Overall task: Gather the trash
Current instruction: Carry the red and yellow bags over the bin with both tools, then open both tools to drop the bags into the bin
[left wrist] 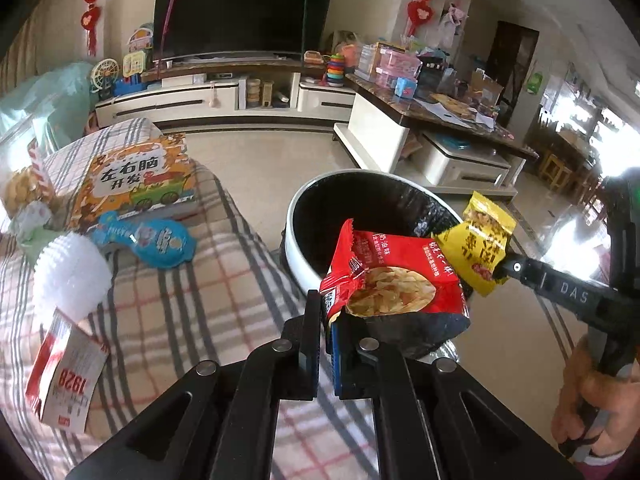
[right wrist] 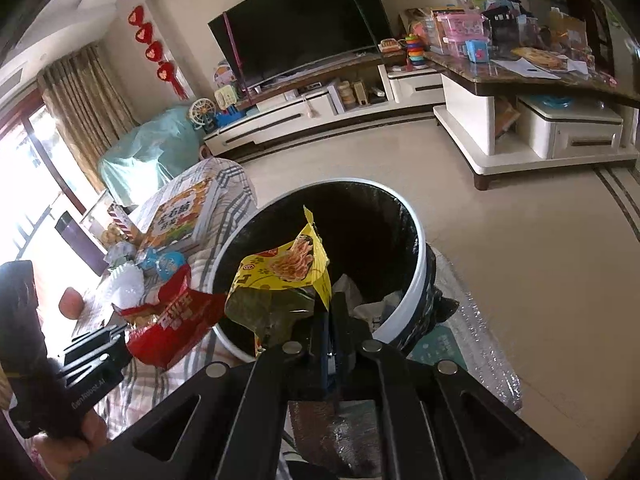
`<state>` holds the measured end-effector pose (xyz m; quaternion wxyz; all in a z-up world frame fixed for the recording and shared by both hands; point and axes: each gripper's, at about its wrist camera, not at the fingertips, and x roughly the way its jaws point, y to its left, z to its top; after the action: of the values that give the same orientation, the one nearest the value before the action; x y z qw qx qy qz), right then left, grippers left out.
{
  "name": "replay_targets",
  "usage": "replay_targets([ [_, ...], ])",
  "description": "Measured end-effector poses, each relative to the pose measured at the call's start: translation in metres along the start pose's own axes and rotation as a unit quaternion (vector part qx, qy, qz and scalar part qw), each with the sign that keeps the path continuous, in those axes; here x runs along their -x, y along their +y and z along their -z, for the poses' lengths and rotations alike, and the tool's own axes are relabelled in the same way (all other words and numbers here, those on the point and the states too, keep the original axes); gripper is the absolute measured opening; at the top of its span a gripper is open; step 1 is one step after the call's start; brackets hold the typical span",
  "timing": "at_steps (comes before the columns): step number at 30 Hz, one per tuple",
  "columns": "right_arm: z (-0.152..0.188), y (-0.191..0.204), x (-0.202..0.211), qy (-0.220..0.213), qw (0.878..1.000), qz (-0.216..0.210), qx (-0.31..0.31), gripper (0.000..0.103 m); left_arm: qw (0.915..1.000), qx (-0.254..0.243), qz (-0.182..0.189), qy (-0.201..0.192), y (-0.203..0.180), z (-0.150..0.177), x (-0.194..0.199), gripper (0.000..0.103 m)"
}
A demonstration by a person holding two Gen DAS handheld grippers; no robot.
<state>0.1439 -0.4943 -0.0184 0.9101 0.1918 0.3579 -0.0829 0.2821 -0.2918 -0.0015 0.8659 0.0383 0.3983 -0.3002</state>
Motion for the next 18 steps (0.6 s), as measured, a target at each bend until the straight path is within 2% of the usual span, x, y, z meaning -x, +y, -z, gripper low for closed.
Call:
replay_targets([
  [15,-0.018,-0.011,-0.026,0.026,0.999,0.02,0.002,0.006,0.9997,-0.015,-0.003,0.019,-0.016,-0.025,-0.036,0.003],
  [17,-0.019,-0.01,-0.028,0.031,0.999,0.023,0.004,0.007,0.9997,-0.013,-0.001,0.02,-0.017,-0.027,-0.037,0.007],
  [18,-0.02,-0.009,-0.031,0.036,0.999,0.024,0.005,0.009,0.9997,-0.01,0.002,0.023,-0.016,-0.027,-0.037,0.015],
])
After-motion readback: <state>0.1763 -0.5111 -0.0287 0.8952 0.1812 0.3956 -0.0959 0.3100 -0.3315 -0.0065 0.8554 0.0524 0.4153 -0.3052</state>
